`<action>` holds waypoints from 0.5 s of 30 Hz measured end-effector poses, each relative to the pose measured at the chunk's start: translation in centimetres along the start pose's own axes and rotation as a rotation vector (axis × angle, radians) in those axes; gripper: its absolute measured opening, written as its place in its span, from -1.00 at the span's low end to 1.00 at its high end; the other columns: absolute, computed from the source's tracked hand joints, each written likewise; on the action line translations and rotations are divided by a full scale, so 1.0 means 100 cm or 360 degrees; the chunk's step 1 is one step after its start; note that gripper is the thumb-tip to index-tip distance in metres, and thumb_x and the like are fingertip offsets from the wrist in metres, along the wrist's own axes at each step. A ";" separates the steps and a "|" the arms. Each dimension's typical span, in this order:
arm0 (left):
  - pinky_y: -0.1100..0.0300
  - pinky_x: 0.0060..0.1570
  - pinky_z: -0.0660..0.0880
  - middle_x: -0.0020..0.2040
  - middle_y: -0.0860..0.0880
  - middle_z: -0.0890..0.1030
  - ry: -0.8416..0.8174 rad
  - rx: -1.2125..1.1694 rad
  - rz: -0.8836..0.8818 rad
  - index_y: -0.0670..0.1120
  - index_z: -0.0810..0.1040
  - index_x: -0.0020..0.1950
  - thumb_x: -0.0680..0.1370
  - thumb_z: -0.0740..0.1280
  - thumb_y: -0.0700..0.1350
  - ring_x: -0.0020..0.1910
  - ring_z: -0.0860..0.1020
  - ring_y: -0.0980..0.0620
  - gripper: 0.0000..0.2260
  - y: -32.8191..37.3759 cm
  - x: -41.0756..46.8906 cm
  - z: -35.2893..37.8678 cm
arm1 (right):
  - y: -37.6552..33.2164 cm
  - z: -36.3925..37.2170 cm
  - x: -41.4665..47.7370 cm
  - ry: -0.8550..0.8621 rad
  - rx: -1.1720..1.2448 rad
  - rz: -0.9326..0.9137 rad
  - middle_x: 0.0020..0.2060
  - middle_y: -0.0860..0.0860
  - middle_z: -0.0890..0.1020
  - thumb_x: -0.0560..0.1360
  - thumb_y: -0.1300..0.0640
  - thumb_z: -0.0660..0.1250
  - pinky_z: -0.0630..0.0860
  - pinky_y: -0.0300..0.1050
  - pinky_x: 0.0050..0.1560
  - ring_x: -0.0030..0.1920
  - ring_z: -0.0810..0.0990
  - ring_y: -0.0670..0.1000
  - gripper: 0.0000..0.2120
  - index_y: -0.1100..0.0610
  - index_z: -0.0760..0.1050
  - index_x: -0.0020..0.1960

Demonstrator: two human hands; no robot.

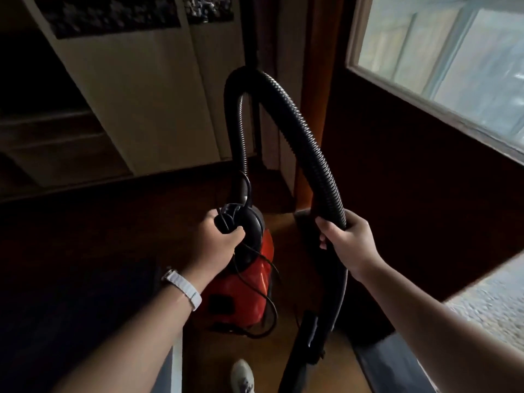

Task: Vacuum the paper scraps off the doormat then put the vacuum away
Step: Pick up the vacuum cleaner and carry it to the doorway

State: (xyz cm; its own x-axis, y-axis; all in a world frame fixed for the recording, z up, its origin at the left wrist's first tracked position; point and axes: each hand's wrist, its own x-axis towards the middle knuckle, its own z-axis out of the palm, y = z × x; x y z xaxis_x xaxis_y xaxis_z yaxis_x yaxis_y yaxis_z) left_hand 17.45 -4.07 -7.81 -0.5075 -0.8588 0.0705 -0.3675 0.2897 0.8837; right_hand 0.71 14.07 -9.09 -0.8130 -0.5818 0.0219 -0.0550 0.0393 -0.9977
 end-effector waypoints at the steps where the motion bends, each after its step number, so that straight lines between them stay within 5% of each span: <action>1: 0.18 -0.32 0.54 -0.26 0.00 0.66 0.0008 0.0003 -0.0031 0.07 0.47 -0.12 0.42 0.46 -0.17 -0.32 0.62 0.08 -0.79 -0.010 0.019 -0.008 | 0.001 0.020 0.015 -0.0005 -0.0013 0.0008 -0.40 0.05 0.55 0.49 0.24 0.43 0.50 -0.15 -0.38 -0.41 0.54 -0.02 -0.93 0.17 0.55 -0.14; 8: 0.27 -0.48 0.43 -0.40 0.05 0.56 0.0063 -0.0095 -0.0226 -0.10 0.52 -0.17 0.41 0.43 -0.20 -0.51 0.51 0.23 -0.90 -0.061 0.142 -0.061 | -0.009 0.144 0.113 -0.0080 -0.0206 -0.0035 -0.39 0.11 0.58 0.45 0.14 0.48 0.52 0.01 -0.32 -0.39 0.56 0.05 -0.84 0.22 0.55 -0.12; 15: 0.18 -0.41 0.48 -0.35 -0.02 0.62 0.0121 -0.0023 -0.0200 -0.04 0.53 -0.14 0.41 0.43 -0.16 -0.42 0.57 0.11 -0.89 -0.082 0.228 -0.103 | -0.018 0.219 0.192 -0.0169 -0.0246 -0.0089 -0.39 0.08 0.53 0.39 -0.06 0.48 0.42 -0.01 -0.34 -0.38 0.47 0.04 -0.68 0.18 0.50 -0.16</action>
State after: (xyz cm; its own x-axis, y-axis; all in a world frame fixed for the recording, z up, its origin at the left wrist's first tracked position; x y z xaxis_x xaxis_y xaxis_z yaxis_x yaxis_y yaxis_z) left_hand 16.90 -30.35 -8.67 -0.3977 -0.9175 -0.0069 -0.4131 0.1723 0.8942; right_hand -2.13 -14.99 -8.30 -0.7411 -0.6686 0.0620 -0.1933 0.1240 -0.9733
